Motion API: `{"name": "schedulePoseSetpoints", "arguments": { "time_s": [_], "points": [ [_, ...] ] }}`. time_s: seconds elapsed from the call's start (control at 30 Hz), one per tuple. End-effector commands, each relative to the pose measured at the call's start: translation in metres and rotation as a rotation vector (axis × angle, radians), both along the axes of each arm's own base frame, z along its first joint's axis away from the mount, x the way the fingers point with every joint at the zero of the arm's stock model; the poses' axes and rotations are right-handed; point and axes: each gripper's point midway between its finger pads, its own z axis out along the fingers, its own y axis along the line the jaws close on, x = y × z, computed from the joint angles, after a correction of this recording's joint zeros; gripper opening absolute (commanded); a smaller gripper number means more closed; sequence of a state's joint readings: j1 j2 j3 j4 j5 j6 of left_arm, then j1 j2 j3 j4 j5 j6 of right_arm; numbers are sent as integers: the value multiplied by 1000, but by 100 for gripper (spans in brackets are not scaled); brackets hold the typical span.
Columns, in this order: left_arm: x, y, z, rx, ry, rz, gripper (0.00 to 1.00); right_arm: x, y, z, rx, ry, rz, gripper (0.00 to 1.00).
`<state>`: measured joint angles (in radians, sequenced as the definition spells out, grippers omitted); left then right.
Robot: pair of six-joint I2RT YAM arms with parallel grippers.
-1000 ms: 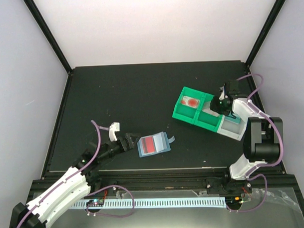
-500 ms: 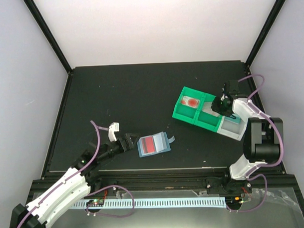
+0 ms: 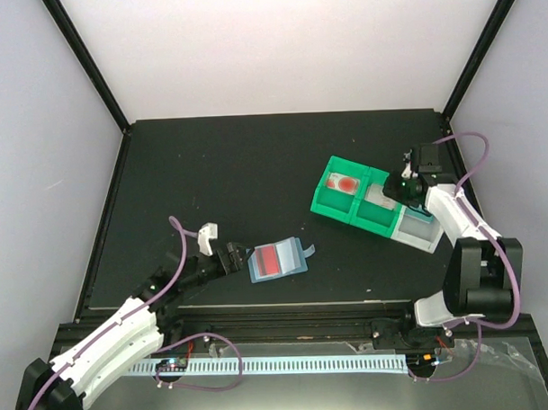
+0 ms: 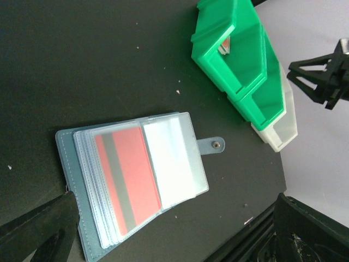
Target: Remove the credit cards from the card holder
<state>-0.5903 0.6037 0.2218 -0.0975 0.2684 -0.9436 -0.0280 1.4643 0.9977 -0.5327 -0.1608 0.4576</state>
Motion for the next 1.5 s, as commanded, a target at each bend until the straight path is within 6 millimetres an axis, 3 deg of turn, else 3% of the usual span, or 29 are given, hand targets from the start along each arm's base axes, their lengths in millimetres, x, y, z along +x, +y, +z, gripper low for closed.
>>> {"name": "schedulePoseSetpoints", "arguments": {
  "time_s": [0.0,0.23,0.43,0.6,0.73,0.9,1.13,1.27,1.47],
  "points": [
    [-2,-10,16,-8,-31,-70,99,-20,32,10,85,-20,125,31],
    [-5,-20,12,-19,-13,-131,99,-57,67,25,189,-100,253,32],
    [-9,-29,9,-36,12,-183,99,-89,91,21,261,-92,335,33],
    [-9,-30,17,-21,17,-194,99,-100,105,17,288,-101,358,33],
    [-6,-21,32,13,-23,-158,99,-107,131,13,324,-96,407,33],
    [-5,-9,47,50,-79,-113,99,-113,168,24,346,-117,484,33],
    [-7,-7,57,46,-109,-114,99,-120,214,31,429,-168,508,32],
    [-9,-8,54,37,-101,-124,99,-128,243,27,427,-157,567,32],
    [-8,2,22,49,-37,-57,99,-136,284,8,408,-94,648,33]
  ]
}}
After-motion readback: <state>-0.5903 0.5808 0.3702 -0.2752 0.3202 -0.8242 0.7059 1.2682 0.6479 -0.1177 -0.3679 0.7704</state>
